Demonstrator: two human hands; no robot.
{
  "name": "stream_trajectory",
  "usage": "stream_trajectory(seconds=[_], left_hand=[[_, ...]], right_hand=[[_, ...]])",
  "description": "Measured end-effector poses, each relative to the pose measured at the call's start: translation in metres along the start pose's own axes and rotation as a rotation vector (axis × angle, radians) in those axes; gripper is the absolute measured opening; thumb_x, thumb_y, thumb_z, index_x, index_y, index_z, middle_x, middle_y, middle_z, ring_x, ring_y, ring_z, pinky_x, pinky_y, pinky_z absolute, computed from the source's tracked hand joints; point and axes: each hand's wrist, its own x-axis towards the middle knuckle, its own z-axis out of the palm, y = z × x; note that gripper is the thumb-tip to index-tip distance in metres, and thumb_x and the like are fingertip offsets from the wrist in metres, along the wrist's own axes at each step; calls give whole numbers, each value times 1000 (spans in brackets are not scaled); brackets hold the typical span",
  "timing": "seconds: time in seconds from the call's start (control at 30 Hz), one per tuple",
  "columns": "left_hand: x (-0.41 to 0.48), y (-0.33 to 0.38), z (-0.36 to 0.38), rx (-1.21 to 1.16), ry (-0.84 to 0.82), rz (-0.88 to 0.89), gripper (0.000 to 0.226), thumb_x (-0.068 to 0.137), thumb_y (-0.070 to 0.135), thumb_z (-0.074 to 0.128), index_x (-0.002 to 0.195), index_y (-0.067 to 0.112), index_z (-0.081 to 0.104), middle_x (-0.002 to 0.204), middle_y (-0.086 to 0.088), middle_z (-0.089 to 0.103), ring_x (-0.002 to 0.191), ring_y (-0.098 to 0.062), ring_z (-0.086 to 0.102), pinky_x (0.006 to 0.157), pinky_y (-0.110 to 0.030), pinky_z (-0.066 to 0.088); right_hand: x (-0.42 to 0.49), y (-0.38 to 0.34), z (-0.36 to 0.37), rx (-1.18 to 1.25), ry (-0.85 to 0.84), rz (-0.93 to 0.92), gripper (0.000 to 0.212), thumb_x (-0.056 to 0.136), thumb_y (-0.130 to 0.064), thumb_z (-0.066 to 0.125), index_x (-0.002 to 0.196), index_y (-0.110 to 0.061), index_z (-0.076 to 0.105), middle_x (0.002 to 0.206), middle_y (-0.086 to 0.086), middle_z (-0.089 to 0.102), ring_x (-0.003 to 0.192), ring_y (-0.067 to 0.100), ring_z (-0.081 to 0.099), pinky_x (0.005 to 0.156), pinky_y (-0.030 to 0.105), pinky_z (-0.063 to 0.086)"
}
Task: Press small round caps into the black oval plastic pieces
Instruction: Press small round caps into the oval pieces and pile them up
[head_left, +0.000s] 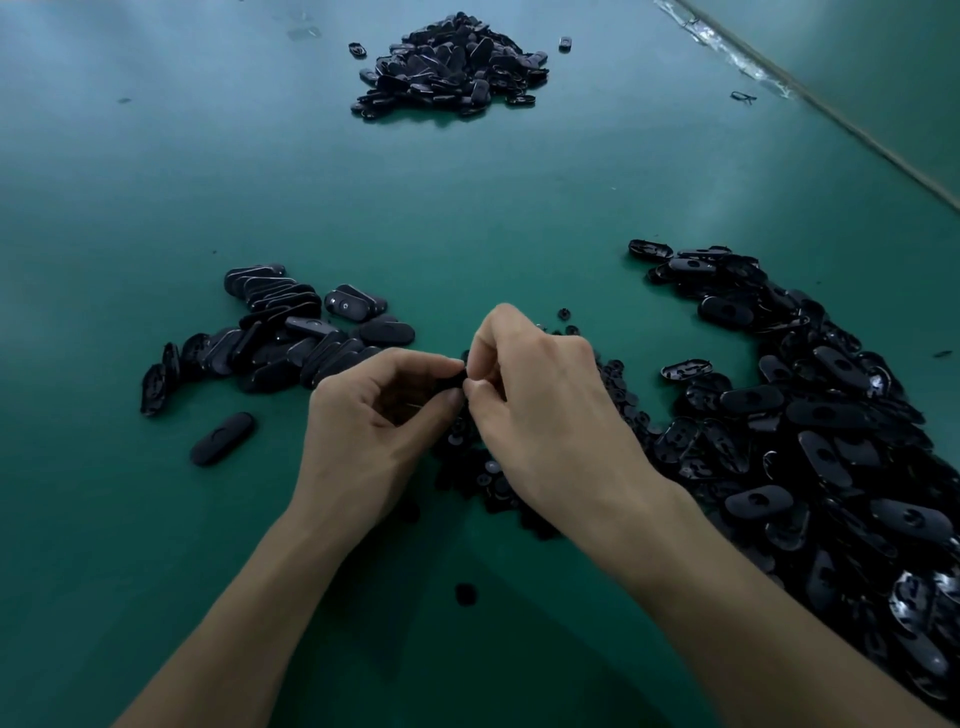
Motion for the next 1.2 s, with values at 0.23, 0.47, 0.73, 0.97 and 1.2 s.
stream_trajectory(seconds=[0.23,0.47,0.73,0.97,1.2], left_hand=[[1,1,0,28,-2,10,19,85,4,74,97,19,72,91,8,76,82,-10,73,77,-20,56],[2,-3,4,-32,1,16,33,83,-4,74,95,26,69,90,12,76,83,-3,71,77,-15,54],[3,-3,0,-184,-11,-70,24,77,14,81,96,24,70,85,1,77,79,-9,73,74,-18,56],[6,-3,0,-179,-9,-131,22,70,12,76,91,10,73,84,2,78,73,-8,73,70,-17,57],[7,-2,-2,-177,-16,-147,19,70,7,76,88,9,73,81,1,78,71,-8,73,68,-17,57]], right_hand=[[2,9,0,51,-2,-2,19,95,-14,59,85,-30,55,82,-3,65,83,18,60,70,36,54],[11,22,-6,50,-25,-49,17,90,-14,70,104,-24,72,96,-9,70,88,2,63,82,15,50],[18,33,-10,169,-107,-47,13,86,-15,75,93,-25,77,79,-14,74,77,-6,68,77,10,52],[14,30,-2,135,-92,-13,8,88,-18,69,92,-25,72,76,-13,69,73,-4,64,67,10,50],[10,26,1,135,-92,37,7,90,-19,65,95,-23,68,79,-12,67,73,-4,60,64,7,45]])
